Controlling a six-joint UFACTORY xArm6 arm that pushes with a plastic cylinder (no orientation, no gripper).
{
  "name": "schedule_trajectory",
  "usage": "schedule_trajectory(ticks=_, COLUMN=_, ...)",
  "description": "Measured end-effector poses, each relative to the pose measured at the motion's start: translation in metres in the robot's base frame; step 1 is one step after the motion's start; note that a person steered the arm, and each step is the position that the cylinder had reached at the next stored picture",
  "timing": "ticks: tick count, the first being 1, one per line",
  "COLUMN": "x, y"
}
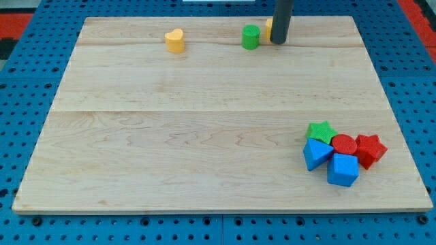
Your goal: Slightly touch the green circle which is at the top of the board
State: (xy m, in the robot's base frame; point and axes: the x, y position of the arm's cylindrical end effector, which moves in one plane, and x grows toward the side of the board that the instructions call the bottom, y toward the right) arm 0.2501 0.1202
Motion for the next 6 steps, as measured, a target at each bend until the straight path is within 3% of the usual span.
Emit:
schedule_trajectory(ticks=1, x=0.057, y=0.003)
schedule_trajectory(ticks=2, x=0.082, y=-0.044)
schedule_trajectory(ticks=5, x=-0.002, y=-0.062)
schedule_trajectory(ticks=6, x=0.017, y=-0.084)
